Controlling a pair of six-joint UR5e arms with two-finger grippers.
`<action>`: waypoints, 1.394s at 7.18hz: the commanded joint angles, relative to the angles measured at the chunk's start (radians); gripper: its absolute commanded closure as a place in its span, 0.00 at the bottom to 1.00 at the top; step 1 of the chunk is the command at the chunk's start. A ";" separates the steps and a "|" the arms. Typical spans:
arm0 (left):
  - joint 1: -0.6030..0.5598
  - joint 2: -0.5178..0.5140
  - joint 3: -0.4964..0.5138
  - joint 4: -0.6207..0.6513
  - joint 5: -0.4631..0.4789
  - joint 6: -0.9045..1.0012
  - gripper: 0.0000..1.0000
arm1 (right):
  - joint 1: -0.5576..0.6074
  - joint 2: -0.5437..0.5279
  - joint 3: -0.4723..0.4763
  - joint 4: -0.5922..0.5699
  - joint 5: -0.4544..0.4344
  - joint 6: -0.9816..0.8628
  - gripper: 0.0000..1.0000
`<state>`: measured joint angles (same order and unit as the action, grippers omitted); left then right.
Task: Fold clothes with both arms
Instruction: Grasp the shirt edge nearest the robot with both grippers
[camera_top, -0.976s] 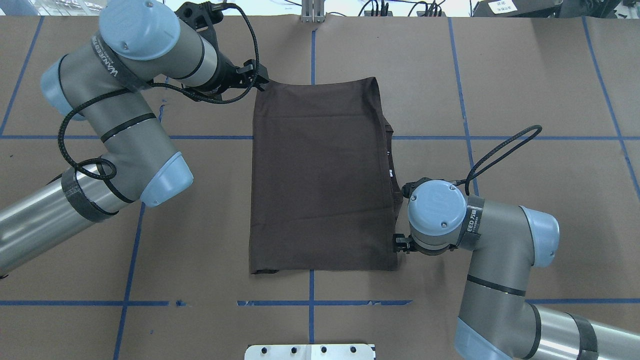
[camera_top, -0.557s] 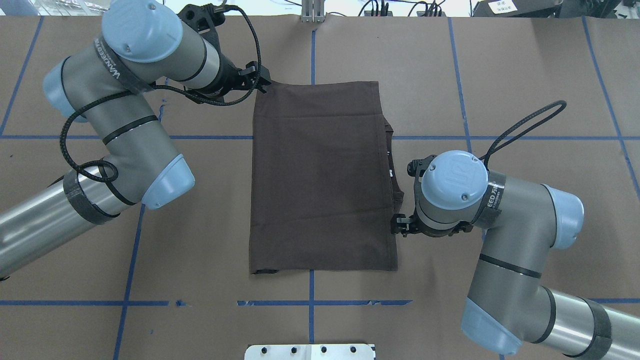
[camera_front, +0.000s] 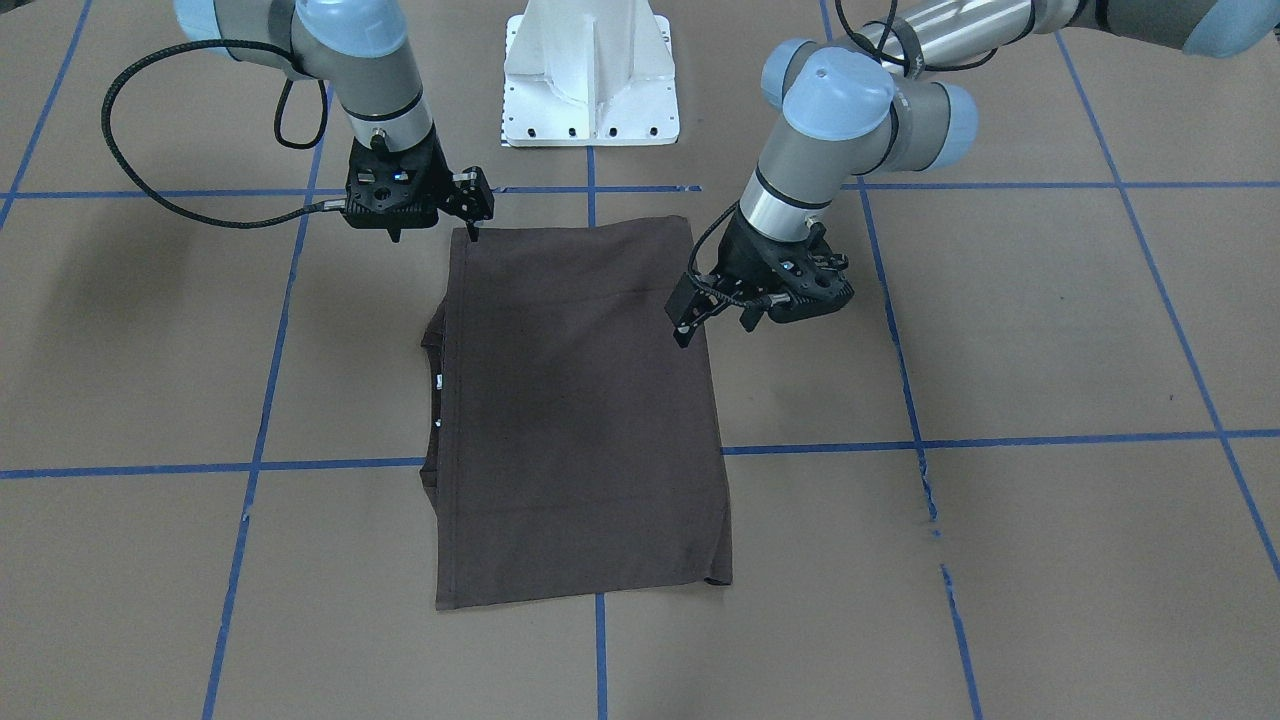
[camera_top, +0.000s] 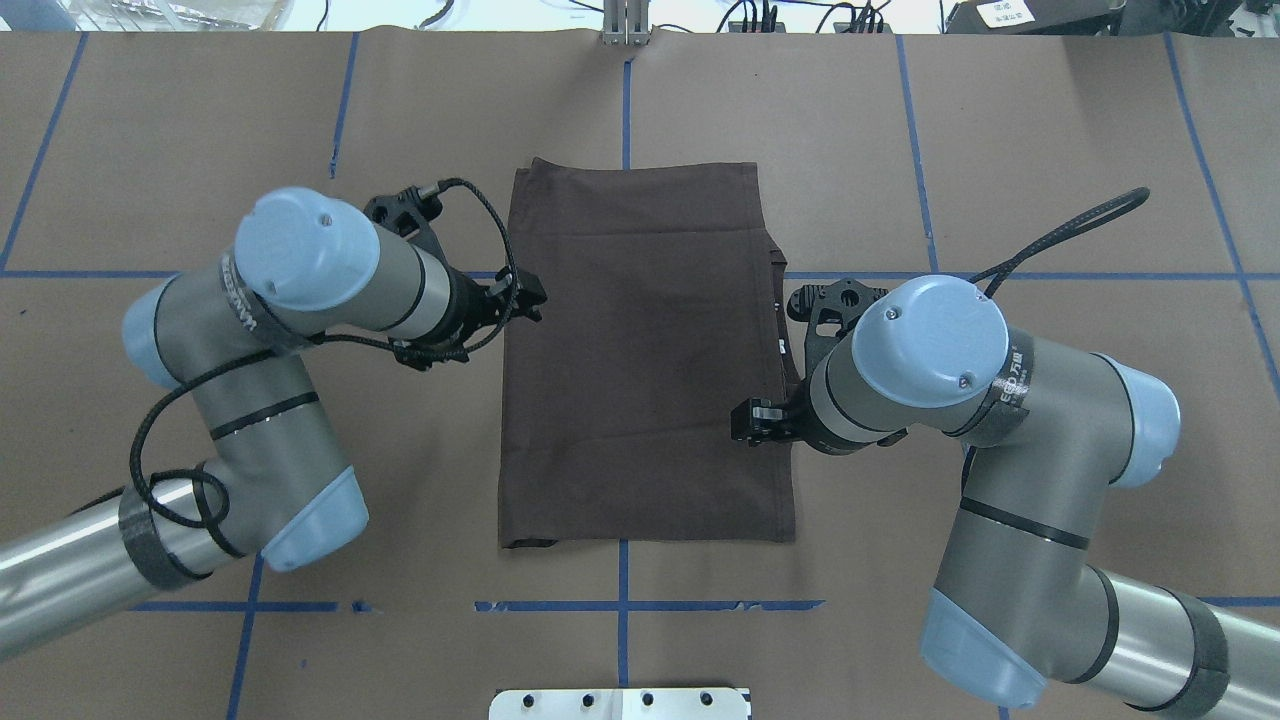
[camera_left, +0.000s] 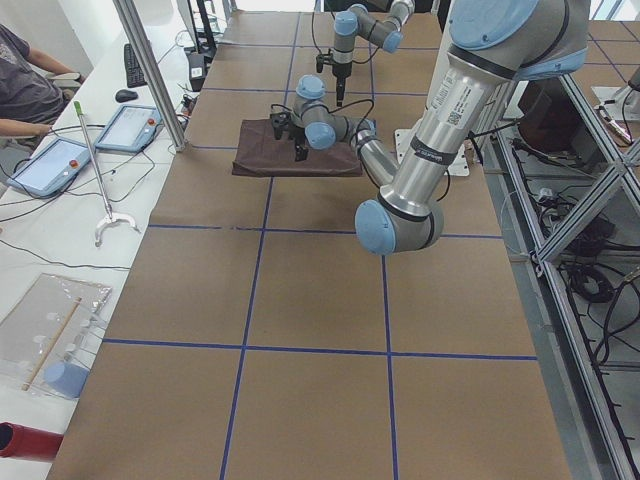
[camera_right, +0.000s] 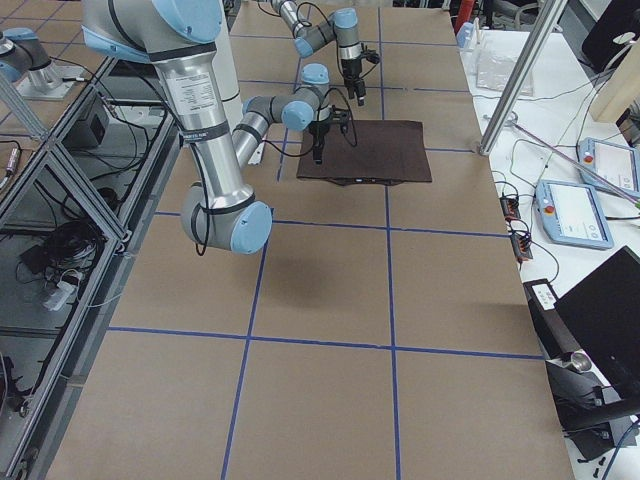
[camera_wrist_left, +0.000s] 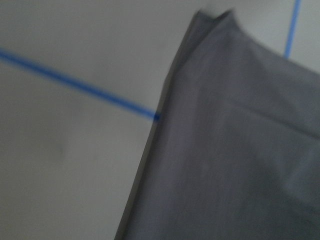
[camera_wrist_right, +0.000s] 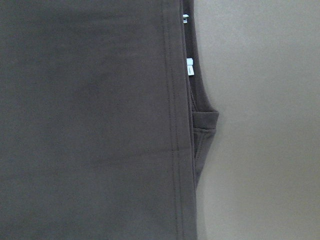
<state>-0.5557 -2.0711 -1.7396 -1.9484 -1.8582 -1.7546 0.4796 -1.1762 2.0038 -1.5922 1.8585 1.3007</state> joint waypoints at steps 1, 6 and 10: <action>0.144 0.081 -0.093 0.008 0.081 -0.226 0.03 | -0.001 0.003 0.001 0.043 0.001 0.042 0.00; 0.253 0.075 -0.047 0.016 0.175 -0.310 0.07 | 0.000 0.010 0.007 0.043 -0.001 0.043 0.00; 0.260 0.080 -0.066 0.057 0.180 -0.307 0.15 | 0.005 0.010 0.012 0.043 -0.001 0.043 0.00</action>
<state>-0.2973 -1.9897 -1.8000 -1.9013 -1.6782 -2.0622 0.4842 -1.1658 2.0131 -1.5493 1.8577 1.3438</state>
